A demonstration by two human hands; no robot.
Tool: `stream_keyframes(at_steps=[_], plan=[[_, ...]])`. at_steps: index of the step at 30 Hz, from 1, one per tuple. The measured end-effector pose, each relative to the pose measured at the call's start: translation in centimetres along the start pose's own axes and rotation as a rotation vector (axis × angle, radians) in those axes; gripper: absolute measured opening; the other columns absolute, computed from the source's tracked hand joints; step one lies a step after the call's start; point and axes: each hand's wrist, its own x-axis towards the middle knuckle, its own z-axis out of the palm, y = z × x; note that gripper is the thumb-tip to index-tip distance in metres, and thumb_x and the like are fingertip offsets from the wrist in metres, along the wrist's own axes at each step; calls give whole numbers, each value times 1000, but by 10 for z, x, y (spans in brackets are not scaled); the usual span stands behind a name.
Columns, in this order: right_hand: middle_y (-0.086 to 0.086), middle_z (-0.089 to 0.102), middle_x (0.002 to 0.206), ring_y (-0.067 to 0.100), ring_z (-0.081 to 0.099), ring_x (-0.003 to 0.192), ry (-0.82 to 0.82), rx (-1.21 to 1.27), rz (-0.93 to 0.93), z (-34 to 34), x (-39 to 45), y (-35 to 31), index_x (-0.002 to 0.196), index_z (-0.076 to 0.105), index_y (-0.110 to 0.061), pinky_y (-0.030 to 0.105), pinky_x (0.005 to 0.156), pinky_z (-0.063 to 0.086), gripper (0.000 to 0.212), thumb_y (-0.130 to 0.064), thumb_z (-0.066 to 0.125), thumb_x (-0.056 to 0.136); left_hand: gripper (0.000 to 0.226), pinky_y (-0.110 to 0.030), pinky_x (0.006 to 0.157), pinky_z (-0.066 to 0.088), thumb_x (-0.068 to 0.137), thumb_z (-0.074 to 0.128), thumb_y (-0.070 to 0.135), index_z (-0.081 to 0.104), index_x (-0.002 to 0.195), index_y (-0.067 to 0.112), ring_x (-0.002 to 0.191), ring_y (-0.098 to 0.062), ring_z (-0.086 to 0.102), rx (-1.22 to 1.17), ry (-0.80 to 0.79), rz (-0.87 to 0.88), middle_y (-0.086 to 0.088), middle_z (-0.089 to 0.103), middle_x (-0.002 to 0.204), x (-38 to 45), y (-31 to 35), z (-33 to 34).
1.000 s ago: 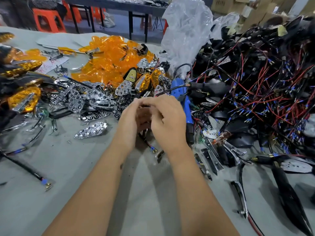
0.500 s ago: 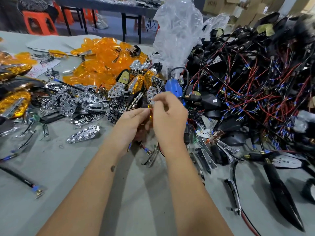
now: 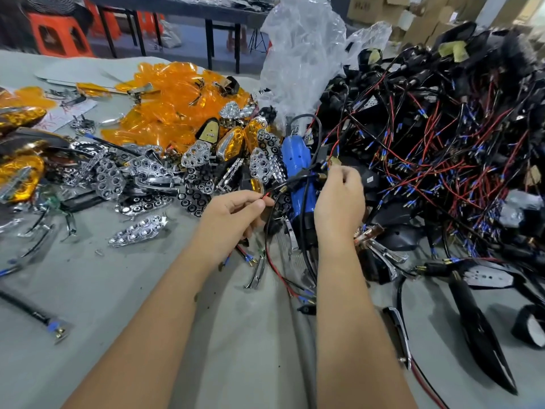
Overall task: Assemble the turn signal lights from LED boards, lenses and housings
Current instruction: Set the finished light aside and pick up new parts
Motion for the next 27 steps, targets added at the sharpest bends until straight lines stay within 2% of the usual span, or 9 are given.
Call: stream_keyframes(at_steps=[3,8,12,16,18,20,22,24,27], plan=[[-11,58,77,7,53,64,208,230,32,2,-1,0,86,55,-28,25,60,40,14,-27,50,99,28,-14,54,42,97,59,15,78,86,32,54,-5,50,26,-37,-22,9,62,62,0,-1,0],[-5,56,92,-2,52,72,392,398,-100,0,-9,-6,94,47,-24,18,67,44,19,-7,55,94,17,-22,64,46,92,68,21,80,87,32,64,-7,55,86,-234,-20,-3,72,76,-1,1,-1],[9,65,96,12,60,75,111,627,-159,3,-25,-25,104,45,-18,23,68,52,27,3,53,90,28,-26,72,53,80,67,39,80,77,14,73,-15,64,-135,-472,-90,-7,74,83,-2,6,-24],[9,72,83,14,60,55,-317,818,-58,28,-49,-44,104,46,-21,23,49,48,30,2,43,85,41,-25,66,47,92,53,35,67,56,22,59,-8,58,-251,37,-49,6,63,61,3,5,-35],[10,73,77,18,60,51,-517,894,78,47,-62,-49,103,45,-19,25,46,47,26,-4,40,82,39,-24,64,45,101,41,34,67,75,24,58,-6,58,-367,252,-82,9,63,64,10,5,-42],[25,71,91,27,59,60,-630,807,210,65,-76,-49,100,46,-20,32,54,48,25,-10,42,77,36,-17,53,44,106,34,35,63,94,18,51,-3,54,-546,279,-107,12,62,64,14,8,-46],[35,64,106,30,53,76,-662,665,253,77,-89,-45,96,49,-21,43,68,43,27,-15,45,71,32,-11,37,34,106,38,35,60,92,17,39,1,42,-674,310,-131,15,54,55,14,12,-44],[25,62,96,26,50,79,-676,558,240,82,-96,-37,93,52,-21,45,71,42,25,-17,46,69,31,-12,35,33,103,45,38,61,84,19,38,1,47,-526,363,-154,12,58,53,11,10,-43],[-6,59,79,10,52,69,-691,437,136,80,-93,-24,89,54,-21,32,66,45,16,-9,47,81,28,-21,51,51,99,55,39,69,83,21,61,-12,68,-405,370,-145,2,73,73,11,4,-42]])
